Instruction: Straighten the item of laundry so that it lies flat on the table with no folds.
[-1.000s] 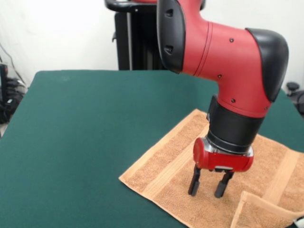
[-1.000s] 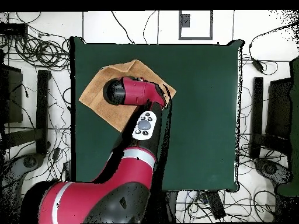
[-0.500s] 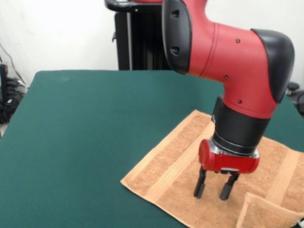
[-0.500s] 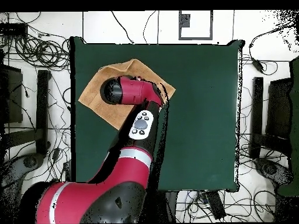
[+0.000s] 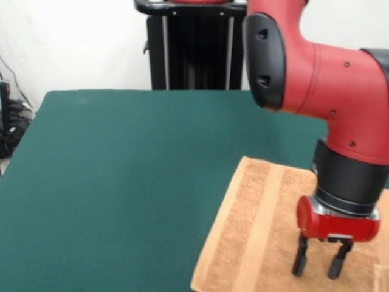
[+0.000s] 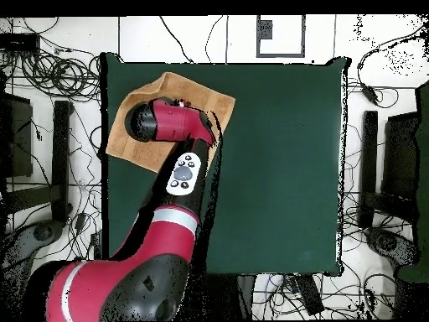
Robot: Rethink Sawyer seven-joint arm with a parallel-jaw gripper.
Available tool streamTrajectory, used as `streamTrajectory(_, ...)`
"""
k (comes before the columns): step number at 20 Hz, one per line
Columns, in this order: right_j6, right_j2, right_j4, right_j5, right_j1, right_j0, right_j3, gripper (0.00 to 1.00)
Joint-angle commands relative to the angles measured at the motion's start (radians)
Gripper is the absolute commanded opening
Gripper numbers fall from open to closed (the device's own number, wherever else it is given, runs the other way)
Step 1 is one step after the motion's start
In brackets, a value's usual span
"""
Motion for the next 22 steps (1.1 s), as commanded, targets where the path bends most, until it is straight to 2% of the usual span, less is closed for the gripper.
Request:
streamTrajectory(1,0.394,0.012,0.116,0.047,0.100,0.069,-0.115,1.00)
streamTrajectory(7,0.364,0.038,0.098,0.025,0.066,0.064,-0.049,1.00)
streamTrajectory(12,0.263,0.126,0.042,0.001,0.010,0.028,0.055,1.00)
streamTrajectory(17,0.107,0.215,-0.024,0.048,-0.033,-0.023,0.141,1.00)
streamTrajectory(22,0.030,0.249,-0.082,0.135,-0.048,-0.056,0.187,1.00)
